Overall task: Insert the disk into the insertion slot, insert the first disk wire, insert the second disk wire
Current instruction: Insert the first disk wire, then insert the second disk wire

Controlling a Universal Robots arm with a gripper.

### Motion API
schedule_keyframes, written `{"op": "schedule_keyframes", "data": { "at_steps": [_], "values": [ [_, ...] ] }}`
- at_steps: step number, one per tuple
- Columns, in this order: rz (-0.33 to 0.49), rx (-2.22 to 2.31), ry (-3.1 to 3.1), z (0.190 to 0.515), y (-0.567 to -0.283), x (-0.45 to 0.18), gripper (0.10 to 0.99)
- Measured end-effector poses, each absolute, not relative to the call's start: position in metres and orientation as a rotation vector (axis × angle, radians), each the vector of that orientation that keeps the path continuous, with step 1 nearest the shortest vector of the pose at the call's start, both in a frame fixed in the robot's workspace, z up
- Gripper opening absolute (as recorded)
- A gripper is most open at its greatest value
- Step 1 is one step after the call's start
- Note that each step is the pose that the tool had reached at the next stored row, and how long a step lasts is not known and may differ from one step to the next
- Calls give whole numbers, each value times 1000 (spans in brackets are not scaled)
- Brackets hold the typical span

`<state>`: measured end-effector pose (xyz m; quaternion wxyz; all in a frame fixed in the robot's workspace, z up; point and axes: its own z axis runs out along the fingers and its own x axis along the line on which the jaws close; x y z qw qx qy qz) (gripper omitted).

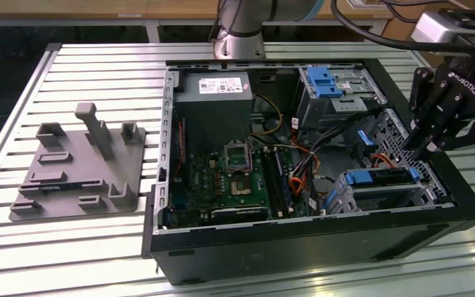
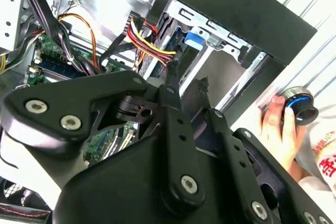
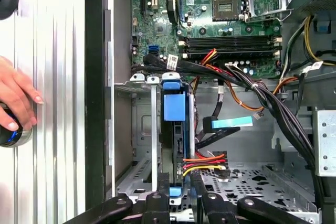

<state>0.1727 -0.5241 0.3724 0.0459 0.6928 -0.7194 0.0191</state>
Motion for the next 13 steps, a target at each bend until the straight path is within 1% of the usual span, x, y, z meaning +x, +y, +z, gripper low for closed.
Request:
{"op": "schedule_keyframes", "data": {
  "at_steps": [13],
  "values": [
    [58, 2115, -2196, 375, -524, 173, 298]
  ]
}}
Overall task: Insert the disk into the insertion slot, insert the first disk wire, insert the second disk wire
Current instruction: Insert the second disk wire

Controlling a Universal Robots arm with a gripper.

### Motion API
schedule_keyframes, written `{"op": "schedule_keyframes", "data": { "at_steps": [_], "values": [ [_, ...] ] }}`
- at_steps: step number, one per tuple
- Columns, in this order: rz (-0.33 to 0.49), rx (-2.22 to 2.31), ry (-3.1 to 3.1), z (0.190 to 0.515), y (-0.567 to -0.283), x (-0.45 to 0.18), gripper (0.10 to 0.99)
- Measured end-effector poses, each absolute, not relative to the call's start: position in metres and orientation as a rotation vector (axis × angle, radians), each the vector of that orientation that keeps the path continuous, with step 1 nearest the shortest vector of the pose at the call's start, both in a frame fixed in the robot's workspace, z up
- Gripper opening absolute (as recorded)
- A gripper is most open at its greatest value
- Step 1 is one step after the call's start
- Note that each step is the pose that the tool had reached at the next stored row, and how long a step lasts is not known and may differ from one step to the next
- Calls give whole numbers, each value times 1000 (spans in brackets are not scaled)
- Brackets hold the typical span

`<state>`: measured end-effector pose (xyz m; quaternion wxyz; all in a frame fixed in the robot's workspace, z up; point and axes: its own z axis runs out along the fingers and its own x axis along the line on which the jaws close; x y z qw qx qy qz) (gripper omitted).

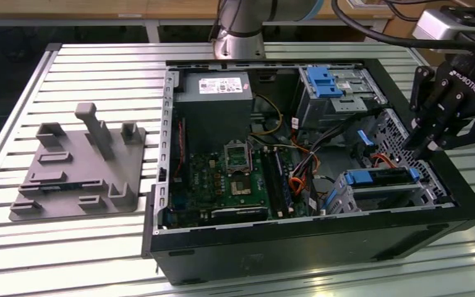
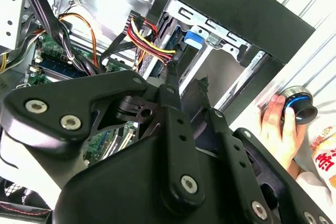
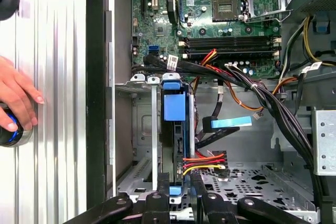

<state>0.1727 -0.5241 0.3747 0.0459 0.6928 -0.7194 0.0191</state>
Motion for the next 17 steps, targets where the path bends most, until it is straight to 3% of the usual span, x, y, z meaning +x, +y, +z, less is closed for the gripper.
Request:
{"op": "schedule_keyframes", "data": {
  "at_steps": [12, 17],
  "values": [
    [63, 2113, -2194, 377, -522, 173, 298],
    [137, 2076, -2159, 376, -506, 173, 298]
  ]
}}
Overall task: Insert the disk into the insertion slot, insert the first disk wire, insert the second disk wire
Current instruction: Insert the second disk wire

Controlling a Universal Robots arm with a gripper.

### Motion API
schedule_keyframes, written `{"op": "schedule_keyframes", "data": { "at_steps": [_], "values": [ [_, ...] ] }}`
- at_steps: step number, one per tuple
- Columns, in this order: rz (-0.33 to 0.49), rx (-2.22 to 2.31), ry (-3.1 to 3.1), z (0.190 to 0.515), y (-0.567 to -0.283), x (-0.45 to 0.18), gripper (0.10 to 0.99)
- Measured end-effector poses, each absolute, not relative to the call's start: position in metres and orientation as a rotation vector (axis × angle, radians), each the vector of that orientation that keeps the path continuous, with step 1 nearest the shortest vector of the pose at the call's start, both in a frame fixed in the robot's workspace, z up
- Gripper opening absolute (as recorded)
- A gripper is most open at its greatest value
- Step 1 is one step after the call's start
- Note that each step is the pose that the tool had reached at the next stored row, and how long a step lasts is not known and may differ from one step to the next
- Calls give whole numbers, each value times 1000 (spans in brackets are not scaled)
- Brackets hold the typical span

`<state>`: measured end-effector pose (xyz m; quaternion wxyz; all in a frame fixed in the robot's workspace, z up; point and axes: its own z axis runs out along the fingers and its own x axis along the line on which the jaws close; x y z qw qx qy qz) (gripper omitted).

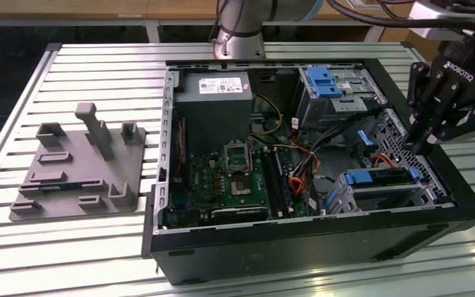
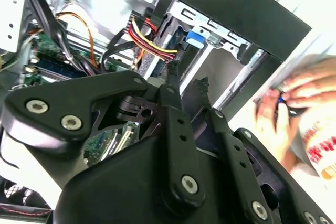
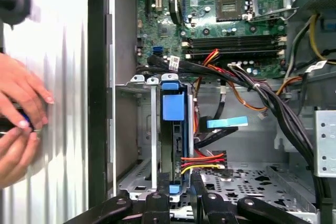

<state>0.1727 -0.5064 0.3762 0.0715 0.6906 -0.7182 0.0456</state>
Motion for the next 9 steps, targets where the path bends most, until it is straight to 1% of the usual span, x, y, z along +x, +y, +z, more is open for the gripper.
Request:
{"op": "schedule_keyframes", "data": {
  "at_steps": [7, 9],
  "values": [
    [265, 2006, -2092, 375, -486, 172, 298],
    [278, 2003, -2090, 374, -482, 168, 298]
  ]
}}
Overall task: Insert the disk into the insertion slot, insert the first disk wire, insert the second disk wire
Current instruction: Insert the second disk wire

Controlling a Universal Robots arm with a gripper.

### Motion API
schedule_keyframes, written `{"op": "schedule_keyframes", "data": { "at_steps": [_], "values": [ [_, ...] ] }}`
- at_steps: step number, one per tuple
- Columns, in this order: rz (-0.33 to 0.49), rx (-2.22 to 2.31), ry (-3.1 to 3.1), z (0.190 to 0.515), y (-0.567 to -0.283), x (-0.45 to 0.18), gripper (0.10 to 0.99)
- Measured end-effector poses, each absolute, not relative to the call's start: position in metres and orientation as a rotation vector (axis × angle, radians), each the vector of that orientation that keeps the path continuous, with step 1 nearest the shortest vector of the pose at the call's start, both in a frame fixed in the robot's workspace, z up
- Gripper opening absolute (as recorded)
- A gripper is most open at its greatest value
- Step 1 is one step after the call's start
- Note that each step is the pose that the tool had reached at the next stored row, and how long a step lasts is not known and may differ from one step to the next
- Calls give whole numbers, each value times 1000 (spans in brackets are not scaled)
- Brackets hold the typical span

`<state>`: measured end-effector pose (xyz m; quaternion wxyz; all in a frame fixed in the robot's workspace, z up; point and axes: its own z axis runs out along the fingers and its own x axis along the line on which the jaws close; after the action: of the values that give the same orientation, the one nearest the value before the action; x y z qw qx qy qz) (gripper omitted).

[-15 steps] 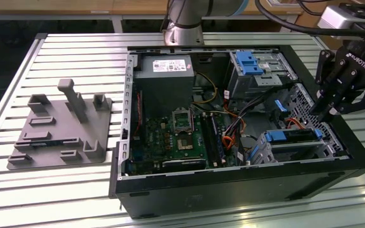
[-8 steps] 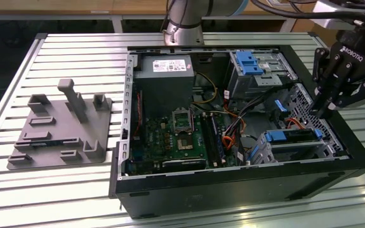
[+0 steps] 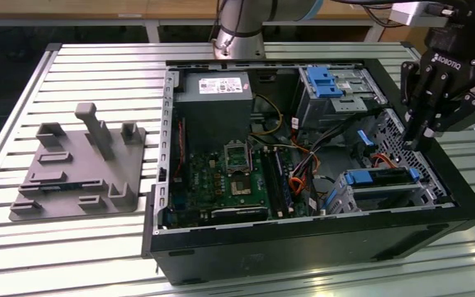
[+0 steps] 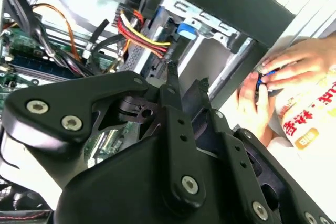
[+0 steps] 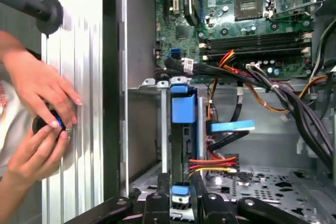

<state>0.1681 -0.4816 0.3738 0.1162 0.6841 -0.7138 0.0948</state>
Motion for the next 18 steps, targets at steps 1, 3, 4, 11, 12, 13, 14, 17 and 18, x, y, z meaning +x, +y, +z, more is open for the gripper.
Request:
{"op": "schedule_keyframes", "data": {
  "at_steps": [1, 3, 4, 11, 12, 13, 14, 17, 18],
  "values": [
    [286, 2006, -2095, 374, -481, 166, 298],
    [303, 2011, -2107, 373, -479, 161, 298],
    [312, 2014, -2112, 373, -479, 158, 298],
    [338, 2017, -2118, 371, -465, 148, 298],
    [341, 2018, -2116, 371, -462, 147, 298],
    [343, 2018, -2113, 371, -460, 147, 310],
    [346, 2019, -2111, 370, -458, 146, 310],
    [353, 2020, -2106, 369, -454, 144, 431],
    [355, 2021, -2104, 369, -453, 143, 431]
  ]
}}
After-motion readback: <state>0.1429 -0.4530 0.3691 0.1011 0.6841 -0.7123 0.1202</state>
